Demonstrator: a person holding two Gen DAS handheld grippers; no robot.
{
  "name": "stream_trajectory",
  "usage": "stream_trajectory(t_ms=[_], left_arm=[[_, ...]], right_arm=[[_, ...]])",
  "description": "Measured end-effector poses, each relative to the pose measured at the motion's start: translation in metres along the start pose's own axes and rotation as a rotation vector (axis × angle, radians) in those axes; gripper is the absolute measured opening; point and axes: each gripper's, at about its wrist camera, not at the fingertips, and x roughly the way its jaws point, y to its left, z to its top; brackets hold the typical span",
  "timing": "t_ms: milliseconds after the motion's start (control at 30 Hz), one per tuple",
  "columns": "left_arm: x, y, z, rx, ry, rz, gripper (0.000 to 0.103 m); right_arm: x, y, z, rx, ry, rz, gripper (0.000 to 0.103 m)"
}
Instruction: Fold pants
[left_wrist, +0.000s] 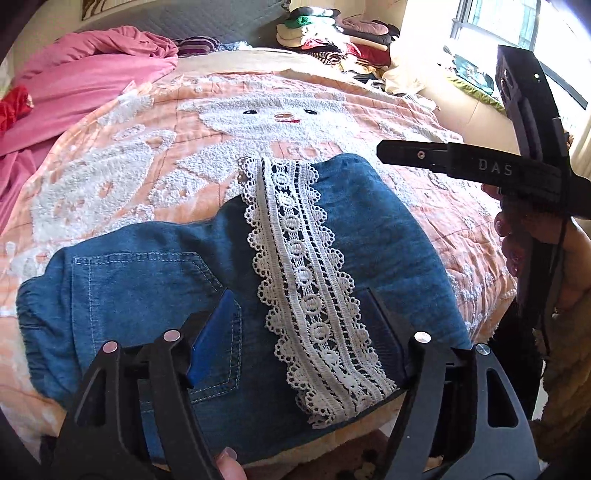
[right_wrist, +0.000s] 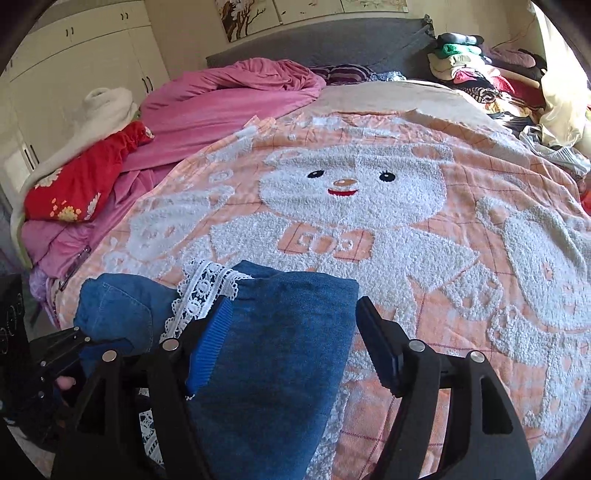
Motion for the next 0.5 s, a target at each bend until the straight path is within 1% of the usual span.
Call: stream_trajectory(t_ms=[33, 67, 167, 300, 500], left_arm=[[-0.002, 0.0, 0.0, 0.001, -0.005, 0.005, 0.064], [-0.005, 0.001, 0.001, 0.0, -0.011, 0.008, 0.065], [-0.013, 0.006, 0.003, -0.011, -0.033, 0.02, 0.065], [-0.026, 0.018, 0.007, -0.038, -0.063, 0.034, 0.067], [-0.048, 0.044, 0.006, -0.084, -0.095, 0.092, 0.069]], right_arm=[[-0.004, 0.001, 0.001, -0.003, -0.008, 0.0, 0.07], [-0.006, 0.003, 0.002, -0.009, -0.012, 0.001, 0.072], [-0.015, 0.009, 0.004, -0.026, -0.034, -0.006, 0.073], [-0.024, 0.018, 0.007, -0.043, -0.052, -0.006, 0.078], [-0.036, 0.038, 0.013, -0.078, -0.079, 0.006, 0.081]])
